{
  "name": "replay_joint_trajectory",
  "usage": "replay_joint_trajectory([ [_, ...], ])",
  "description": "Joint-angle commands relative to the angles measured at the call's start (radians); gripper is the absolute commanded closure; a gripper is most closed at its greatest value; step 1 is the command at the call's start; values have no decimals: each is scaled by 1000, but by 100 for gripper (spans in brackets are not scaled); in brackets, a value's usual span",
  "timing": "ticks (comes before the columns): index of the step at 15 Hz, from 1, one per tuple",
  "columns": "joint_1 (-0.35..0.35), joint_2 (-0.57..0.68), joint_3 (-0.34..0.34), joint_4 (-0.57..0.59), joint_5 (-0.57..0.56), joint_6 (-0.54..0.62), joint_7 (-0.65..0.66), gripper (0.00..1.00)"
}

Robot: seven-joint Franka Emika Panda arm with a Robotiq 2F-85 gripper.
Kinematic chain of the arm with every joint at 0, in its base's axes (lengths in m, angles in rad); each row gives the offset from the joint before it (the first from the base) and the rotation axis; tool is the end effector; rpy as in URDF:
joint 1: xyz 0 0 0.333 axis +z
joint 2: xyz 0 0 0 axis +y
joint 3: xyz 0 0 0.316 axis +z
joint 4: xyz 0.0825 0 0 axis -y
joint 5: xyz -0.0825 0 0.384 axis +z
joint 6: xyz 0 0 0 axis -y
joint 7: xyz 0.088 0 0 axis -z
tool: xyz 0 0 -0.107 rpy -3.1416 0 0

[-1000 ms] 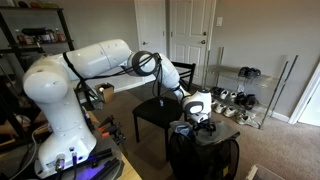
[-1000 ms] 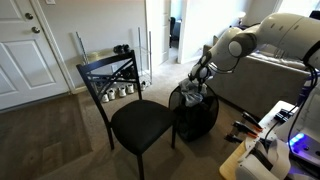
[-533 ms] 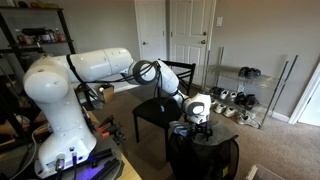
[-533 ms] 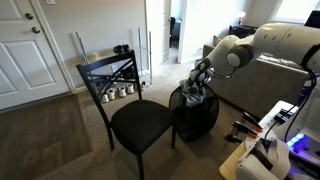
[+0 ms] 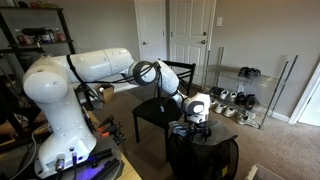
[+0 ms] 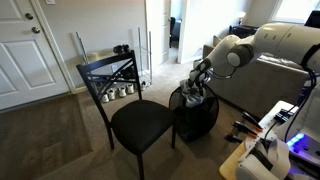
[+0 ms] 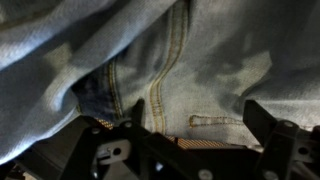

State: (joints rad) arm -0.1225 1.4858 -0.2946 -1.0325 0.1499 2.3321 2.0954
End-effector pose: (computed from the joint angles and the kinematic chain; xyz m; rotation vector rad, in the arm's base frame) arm 0.6557 -0.2236 -0.0868 1.0723 -2.6900 0.0989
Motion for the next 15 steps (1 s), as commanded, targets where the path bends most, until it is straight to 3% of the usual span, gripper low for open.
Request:
replay_joint_trajectory([
  [1, -43, 0, 43, 31, -17, -19, -7, 0],
  [3, -48, -8, 33, 34, 13, 5, -24, 0],
  [10, -68, -215, 55, -236, 32, 237, -78, 0],
  [15, -94, -359, 111, -445, 32, 387, -161, 0],
])
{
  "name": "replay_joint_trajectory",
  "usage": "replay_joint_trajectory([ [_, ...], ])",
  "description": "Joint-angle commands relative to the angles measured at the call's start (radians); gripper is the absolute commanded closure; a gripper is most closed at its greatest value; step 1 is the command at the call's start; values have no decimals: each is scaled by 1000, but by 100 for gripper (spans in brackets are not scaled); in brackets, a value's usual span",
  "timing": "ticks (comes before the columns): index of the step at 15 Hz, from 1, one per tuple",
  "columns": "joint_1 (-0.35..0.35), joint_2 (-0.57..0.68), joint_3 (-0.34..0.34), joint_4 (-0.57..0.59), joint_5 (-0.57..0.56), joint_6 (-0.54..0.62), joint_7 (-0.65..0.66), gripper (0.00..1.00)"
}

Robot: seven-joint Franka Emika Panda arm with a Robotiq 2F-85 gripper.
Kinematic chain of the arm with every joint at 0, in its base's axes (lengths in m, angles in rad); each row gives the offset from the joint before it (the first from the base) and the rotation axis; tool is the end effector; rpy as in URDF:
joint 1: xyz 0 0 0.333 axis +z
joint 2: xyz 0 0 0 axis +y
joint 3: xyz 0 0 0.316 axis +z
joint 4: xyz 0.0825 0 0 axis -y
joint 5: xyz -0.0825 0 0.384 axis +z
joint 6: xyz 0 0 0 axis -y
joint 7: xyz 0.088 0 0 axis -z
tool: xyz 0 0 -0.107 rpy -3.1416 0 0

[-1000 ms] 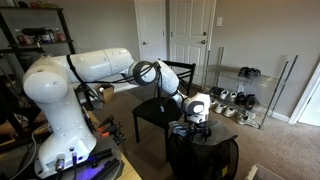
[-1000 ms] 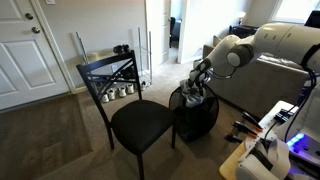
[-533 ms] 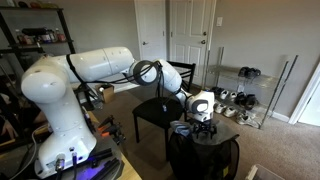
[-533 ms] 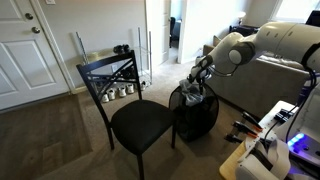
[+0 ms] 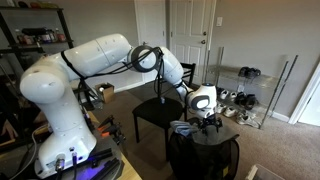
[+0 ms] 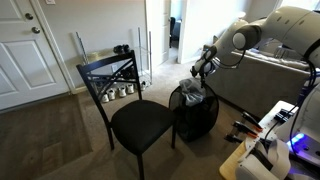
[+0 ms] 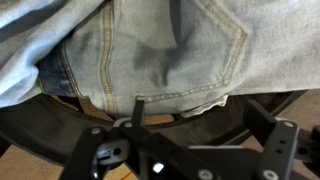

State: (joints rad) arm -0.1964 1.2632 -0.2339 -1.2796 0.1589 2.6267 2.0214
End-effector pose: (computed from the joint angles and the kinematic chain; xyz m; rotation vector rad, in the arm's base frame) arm 0.6632 -0.2658 -0.0049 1.1117 -2.9188 0.2719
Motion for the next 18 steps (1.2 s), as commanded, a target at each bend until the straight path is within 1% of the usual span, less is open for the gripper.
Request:
replay_joint_trajectory([
  [1, -23, -165, 60, -241, 22, 122, -98, 0],
  [3, -32, -223, 80, -329, 18, 184, -121, 0],
  [4, -24, -245, 74, -367, 49, 210, -151, 0],
  [9, -26, -394, 104, -593, 111, 333, -258, 0],
  [12, -40, -481, 136, -700, 152, 382, -328, 0],
  [14, -52, -528, 163, -746, 182, 396, -370, 0],
  [18, -82, -570, 211, -764, 230, 361, -433, 0],
])
